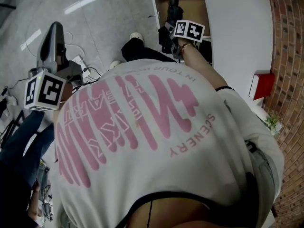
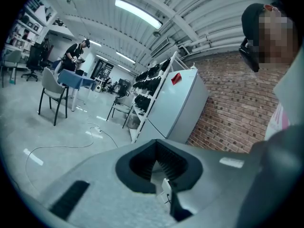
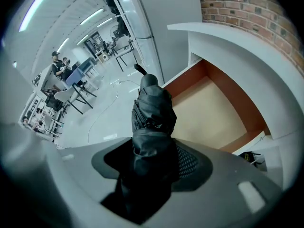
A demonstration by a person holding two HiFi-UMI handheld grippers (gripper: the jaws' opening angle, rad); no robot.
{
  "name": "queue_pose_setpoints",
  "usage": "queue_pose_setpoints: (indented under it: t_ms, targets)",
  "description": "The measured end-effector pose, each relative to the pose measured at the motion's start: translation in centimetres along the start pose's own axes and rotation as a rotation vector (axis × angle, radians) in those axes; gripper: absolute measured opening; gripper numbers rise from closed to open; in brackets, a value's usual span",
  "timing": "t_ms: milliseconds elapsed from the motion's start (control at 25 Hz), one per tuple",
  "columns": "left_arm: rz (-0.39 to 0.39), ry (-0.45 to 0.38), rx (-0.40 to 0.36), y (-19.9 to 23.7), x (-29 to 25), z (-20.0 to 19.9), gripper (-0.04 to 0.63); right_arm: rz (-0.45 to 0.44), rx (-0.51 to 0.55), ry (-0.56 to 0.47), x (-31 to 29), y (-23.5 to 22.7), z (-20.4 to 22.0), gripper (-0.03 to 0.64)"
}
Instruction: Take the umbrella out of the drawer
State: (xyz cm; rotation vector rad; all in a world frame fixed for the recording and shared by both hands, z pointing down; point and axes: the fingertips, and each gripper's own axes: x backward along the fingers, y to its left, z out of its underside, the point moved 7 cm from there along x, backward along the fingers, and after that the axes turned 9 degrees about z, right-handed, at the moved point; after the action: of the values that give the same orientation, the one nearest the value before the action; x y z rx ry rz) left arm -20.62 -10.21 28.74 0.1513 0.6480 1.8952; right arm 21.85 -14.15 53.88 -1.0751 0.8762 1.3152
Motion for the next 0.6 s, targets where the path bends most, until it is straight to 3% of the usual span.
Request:
queue_pose_setpoints:
  t_ms: [320,600]
  targets:
    - [-0.01,0.004,-0.003,0.2,0.4,0.2,0.002,0.056,0.085,-0.12,0.6,-0.1,-1.0,0.265]
    - [-0.008,0.003,-0.004,-0.1,0.8,0.3,0.002,0.065,0.072,-0.177,1.6,-0.3,-1.9,0.265]
